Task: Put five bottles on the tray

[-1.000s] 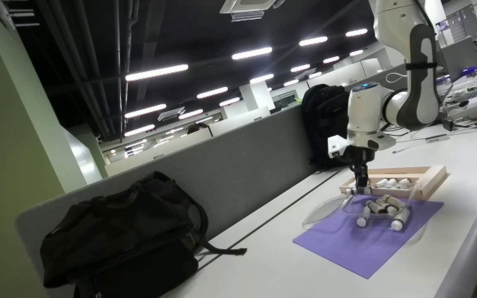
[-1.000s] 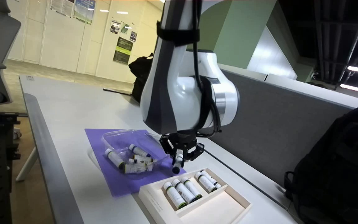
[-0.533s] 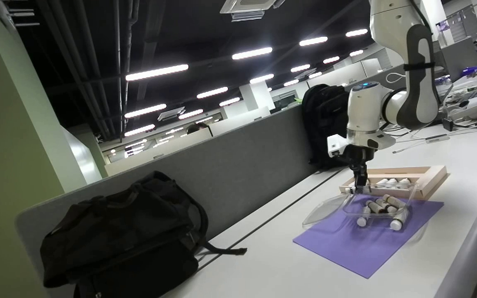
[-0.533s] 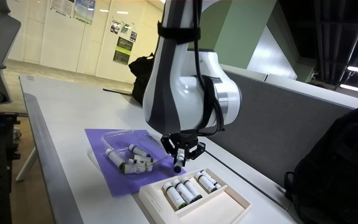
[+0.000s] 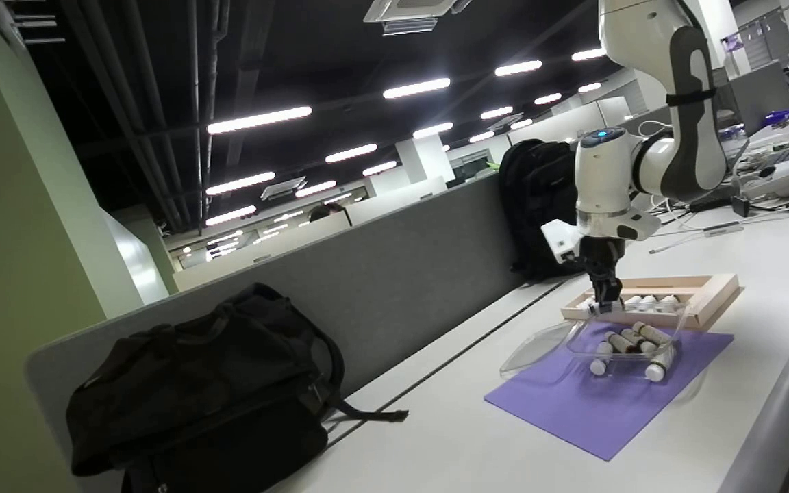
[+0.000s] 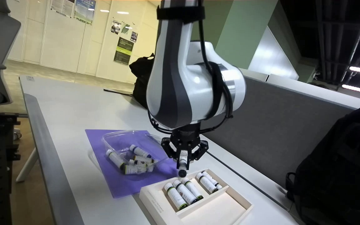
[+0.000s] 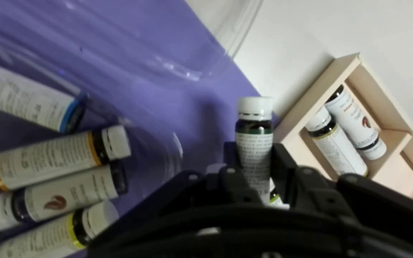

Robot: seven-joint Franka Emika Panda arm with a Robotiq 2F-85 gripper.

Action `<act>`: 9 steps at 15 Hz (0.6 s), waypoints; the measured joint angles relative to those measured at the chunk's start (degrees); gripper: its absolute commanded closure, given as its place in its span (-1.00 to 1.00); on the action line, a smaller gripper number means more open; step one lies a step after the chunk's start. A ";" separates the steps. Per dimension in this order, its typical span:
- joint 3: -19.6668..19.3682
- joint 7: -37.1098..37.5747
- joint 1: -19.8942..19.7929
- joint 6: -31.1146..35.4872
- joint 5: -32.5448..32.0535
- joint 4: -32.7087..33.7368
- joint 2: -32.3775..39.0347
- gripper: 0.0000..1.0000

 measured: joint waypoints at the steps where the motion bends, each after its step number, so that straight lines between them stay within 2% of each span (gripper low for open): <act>1: -2.79 -0.01 2.49 -0.11 -2.06 0.33 0.27 0.87; 6: -11.45 -0.02 10.05 0.45 -12.75 4.53 1.26 0.87; 9: -13.93 -0.03 11.64 3.44 -14.77 7.65 1.60 0.87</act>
